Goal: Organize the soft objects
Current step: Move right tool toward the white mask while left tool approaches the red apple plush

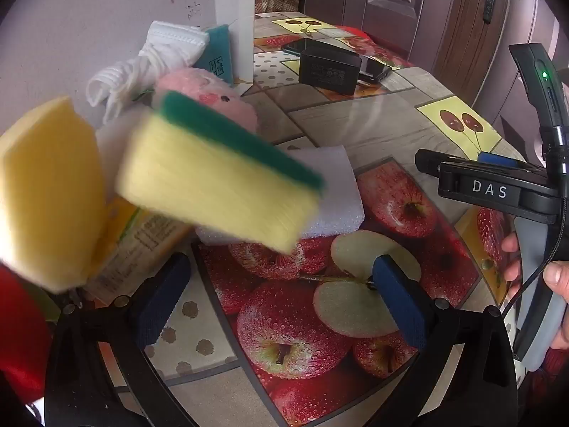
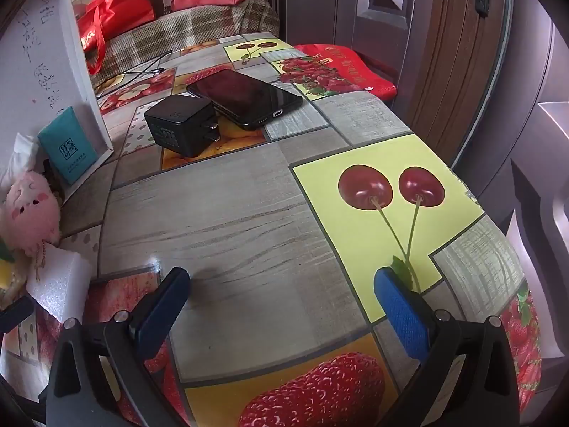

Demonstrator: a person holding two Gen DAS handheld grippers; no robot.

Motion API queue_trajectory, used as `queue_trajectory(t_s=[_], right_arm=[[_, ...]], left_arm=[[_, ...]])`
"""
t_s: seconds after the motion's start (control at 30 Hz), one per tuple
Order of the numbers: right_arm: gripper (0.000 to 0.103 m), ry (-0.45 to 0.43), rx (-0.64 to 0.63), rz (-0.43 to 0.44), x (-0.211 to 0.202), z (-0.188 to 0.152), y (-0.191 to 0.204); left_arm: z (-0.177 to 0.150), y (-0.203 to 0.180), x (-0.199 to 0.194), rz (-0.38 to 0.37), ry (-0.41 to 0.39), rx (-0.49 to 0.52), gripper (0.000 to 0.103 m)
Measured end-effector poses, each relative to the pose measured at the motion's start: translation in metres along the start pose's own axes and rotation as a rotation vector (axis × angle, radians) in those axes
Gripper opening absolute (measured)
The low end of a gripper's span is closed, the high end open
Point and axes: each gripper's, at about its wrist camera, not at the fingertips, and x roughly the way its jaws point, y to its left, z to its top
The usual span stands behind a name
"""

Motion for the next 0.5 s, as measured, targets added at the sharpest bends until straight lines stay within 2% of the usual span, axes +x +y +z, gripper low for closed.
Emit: queue_trajectory(t_s=[0.23, 0.5], right_arm=[[0.103, 0.001, -0.001, -0.001, 0.000, 0.000, 0.000], [0.103, 0.001, -0.001, -0.002, -0.001, 0.000, 0.002]], left_arm=[[0.001, -0.002, -0.001, -0.006, 0.001, 0.008, 0.103], [-0.002, -0.024, -0.001, -0.073, 0.002, 0.133, 0.103]])
